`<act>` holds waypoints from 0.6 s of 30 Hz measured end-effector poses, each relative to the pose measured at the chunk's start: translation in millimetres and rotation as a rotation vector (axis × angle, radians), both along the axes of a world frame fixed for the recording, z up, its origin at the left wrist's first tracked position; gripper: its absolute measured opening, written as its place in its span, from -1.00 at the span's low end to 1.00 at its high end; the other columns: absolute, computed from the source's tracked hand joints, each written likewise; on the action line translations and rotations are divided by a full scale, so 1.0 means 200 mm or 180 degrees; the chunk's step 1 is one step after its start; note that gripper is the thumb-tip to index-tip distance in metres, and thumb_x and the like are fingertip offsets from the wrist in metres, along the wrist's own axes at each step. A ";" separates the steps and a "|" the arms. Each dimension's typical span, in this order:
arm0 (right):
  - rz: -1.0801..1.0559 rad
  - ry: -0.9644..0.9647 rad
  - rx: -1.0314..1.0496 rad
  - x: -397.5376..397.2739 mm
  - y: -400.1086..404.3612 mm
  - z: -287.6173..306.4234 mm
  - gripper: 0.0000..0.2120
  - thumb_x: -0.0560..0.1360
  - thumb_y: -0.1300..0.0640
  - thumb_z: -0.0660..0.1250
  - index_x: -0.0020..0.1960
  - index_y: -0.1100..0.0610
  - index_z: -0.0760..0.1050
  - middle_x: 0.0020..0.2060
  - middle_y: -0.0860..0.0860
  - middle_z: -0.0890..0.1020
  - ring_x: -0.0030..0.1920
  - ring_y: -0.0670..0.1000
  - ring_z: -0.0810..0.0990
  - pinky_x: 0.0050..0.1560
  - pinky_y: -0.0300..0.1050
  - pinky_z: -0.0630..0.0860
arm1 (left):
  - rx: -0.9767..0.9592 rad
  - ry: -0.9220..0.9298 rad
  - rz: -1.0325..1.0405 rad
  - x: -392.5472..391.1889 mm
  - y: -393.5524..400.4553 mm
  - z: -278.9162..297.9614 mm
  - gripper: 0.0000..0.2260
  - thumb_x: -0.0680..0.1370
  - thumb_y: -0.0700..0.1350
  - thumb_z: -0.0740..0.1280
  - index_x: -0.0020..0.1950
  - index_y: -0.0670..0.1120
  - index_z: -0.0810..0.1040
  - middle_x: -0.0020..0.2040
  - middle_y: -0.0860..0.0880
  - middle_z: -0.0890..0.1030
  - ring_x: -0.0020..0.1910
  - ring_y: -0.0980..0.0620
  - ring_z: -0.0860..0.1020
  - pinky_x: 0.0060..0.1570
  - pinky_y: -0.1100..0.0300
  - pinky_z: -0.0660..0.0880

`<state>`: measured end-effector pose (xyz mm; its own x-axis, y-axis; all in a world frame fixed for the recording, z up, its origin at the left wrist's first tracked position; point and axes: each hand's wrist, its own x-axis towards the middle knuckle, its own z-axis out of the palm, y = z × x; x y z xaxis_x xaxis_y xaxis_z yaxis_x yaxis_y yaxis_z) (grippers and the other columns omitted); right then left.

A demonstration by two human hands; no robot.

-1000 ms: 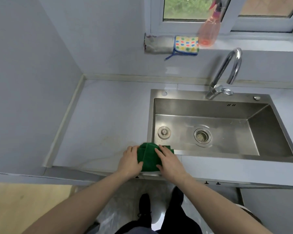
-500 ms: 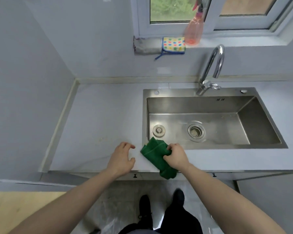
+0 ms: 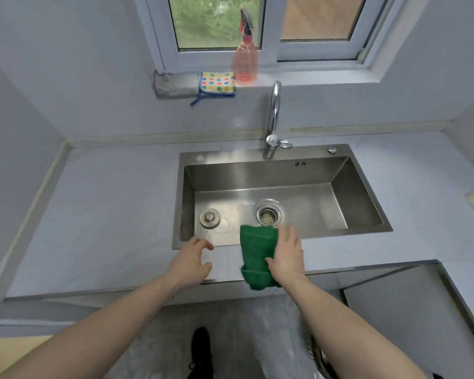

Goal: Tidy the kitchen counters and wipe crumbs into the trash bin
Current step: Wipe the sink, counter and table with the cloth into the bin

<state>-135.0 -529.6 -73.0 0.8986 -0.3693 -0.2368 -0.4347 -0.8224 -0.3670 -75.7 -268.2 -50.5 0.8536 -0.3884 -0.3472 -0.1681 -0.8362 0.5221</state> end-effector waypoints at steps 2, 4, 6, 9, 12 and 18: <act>0.1038 -0.0034 -0.0312 0.02 -0.04 -0.02 0.04 0.42 0.11 0.54 0.65 0.02 -0.09 0.63 0.09 -0.04 0.58 0.18 0.09 0.56 0.09 0.19 | -0.0013 -0.0048 0.0112 -0.05 -0.09 -0.02 -0.66 0.51 -0.02 0.36 0.28 0.11 0.48 0.30 0.11 0.42 0.19 0.09 0.49 0.17 0.17 0.48; 0.1564 0.0222 -0.0314 0.07 -0.07 -0.04 0.07 0.44 0.05 0.53 0.66 0.04 -0.16 0.64 0.08 -0.04 0.62 0.15 0.04 0.60 0.09 0.11 | 0.0001 -0.0140 0.0131 -0.10 -0.17 -0.03 -0.67 0.51 -0.03 0.37 0.27 0.11 0.49 0.28 0.13 0.43 0.17 0.11 0.49 0.15 0.19 0.47; 0.1589 0.0553 -0.0157 0.09 -0.14 -0.05 0.08 0.46 0.00 0.52 0.66 0.06 -0.18 0.61 0.08 0.12 0.55 0.16 0.21 0.52 0.13 0.25 | 0.0039 -0.0224 0.0145 -0.18 -0.24 -0.04 -0.67 0.50 -0.03 0.38 0.26 0.10 0.50 0.26 0.13 0.44 0.18 0.10 0.50 0.17 0.16 0.49; 0.1374 0.0505 -0.0135 0.07 -0.27 -0.07 -0.03 0.42 -0.07 0.52 0.63 0.04 0.01 0.41 0.07 0.43 0.36 0.17 0.42 0.34 0.14 0.40 | 0.0037 -0.0353 0.0285 -0.32 -0.34 -0.05 -0.69 0.50 -0.04 0.41 0.24 0.08 0.53 0.24 0.12 0.46 0.15 0.09 0.52 0.14 0.18 0.48; 0.0774 0.0519 0.0457 0.02 -0.43 -0.09 -0.30 0.36 -0.02 0.50 0.43 -0.02 0.31 0.18 0.00 0.59 0.22 0.12 0.54 0.22 0.05 0.42 | 0.0021 -0.0407 0.0334 -0.44 -0.43 -0.04 -0.71 0.50 -0.08 0.41 0.21 0.07 0.54 0.21 0.14 0.45 0.14 0.12 0.50 0.11 0.25 0.43; -0.0384 -0.0025 0.1626 -0.21 -0.78 0.00 -0.68 0.28 0.15 0.46 0.02 -0.05 0.60 -0.04 -0.05 0.62 -0.02 0.02 0.60 0.01 -0.08 0.57 | -0.0123 -0.0195 0.0238 -0.59 -0.65 0.03 -0.71 0.47 -0.14 0.43 0.17 0.07 0.55 0.16 0.10 0.47 0.11 0.09 0.52 0.15 0.17 0.47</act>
